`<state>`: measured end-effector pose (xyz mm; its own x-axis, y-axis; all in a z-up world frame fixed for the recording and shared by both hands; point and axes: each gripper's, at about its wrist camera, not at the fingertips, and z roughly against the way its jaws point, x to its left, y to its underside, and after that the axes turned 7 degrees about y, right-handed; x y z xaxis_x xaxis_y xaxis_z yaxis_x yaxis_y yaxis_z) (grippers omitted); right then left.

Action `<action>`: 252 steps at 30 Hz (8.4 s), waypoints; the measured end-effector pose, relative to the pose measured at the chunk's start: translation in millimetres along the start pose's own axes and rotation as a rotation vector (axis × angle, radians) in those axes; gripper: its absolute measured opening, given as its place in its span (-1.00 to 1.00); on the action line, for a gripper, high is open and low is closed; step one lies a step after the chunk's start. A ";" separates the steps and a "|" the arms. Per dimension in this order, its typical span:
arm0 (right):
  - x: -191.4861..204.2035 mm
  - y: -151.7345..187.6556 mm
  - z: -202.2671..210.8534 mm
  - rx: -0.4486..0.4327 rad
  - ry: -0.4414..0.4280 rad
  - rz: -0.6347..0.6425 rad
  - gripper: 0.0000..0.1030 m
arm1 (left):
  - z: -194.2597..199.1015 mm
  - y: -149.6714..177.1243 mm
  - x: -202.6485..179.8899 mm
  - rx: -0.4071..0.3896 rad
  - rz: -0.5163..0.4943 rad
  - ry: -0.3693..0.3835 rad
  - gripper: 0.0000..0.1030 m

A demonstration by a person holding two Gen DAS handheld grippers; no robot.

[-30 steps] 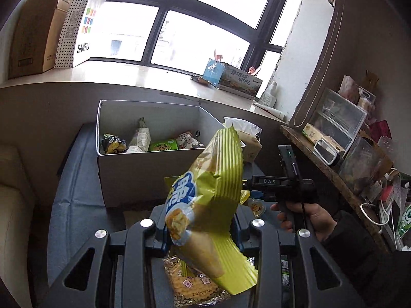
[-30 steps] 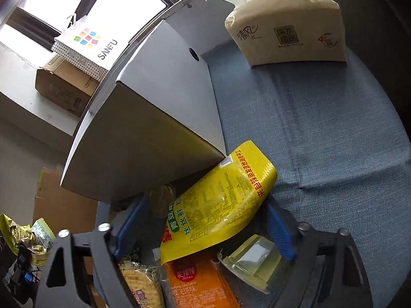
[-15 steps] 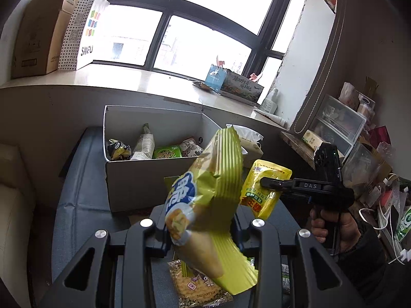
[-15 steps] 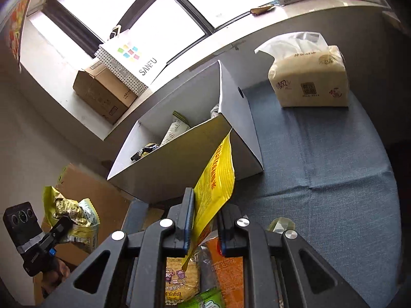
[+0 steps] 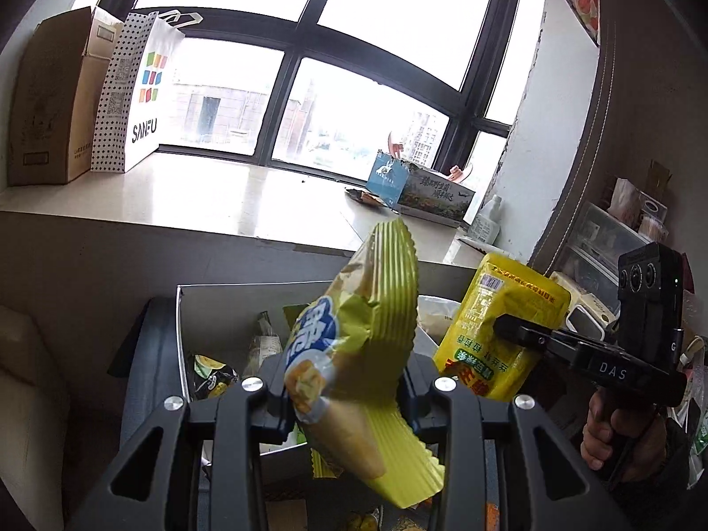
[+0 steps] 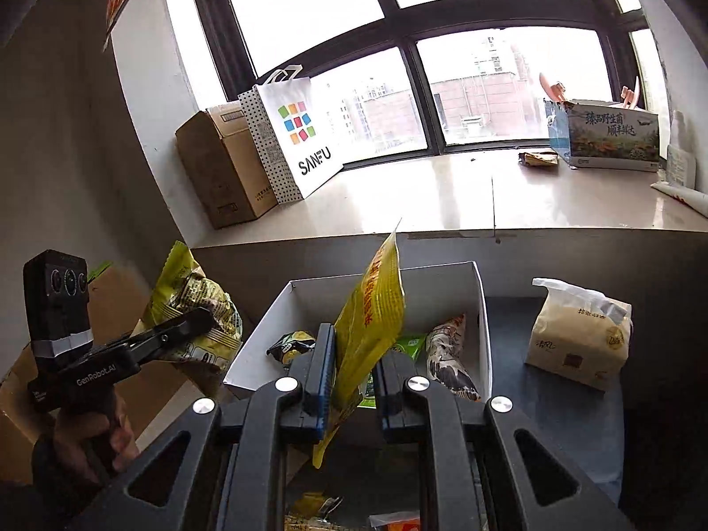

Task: Organize snacks
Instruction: 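Grasp yellow chip bag with left tool while right tool grasps yellow pouch, drop both in box, then withdraw both tools toward the remaining snacks on the seat, then grasp brown paper snack with left tool while right tool grasps orange cake pack, then carry brown paper snack with left tool while right tool carries orange cake pack into box, then withdraw both tools from the box back over the remaining snacks, then grasp yellow chip bag with left tool while right tool grasps round jelly cup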

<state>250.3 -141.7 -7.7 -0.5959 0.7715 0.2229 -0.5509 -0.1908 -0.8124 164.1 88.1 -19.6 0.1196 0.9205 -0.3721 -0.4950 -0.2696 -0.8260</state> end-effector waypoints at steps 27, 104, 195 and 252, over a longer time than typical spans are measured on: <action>-9.4 -11.1 -44.5 0.048 0.063 -0.030 1.00 | -18.2 -3.1 22.8 0.079 -0.027 -0.100 1.00; -29.5 184.1 56.2 0.215 0.220 0.087 0.16 | -18.7 161.7 29.7 0.414 0.139 -0.116 0.99; -10.6 76.4 126.4 -0.128 0.017 0.030 1.00 | 66.1 86.3 -70.4 0.180 -0.130 0.096 1.00; -73.4 200.9 67.7 0.170 0.153 -0.115 -0.04 | -24.9 159.5 -37.3 0.450 0.048 -0.042 1.00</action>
<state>143.7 -277.8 -150.9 -0.4359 0.8742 0.2140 -0.7079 -0.1862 -0.6813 102.1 3.7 -148.0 0.0573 0.9231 -0.3802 -0.8248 -0.1708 -0.5390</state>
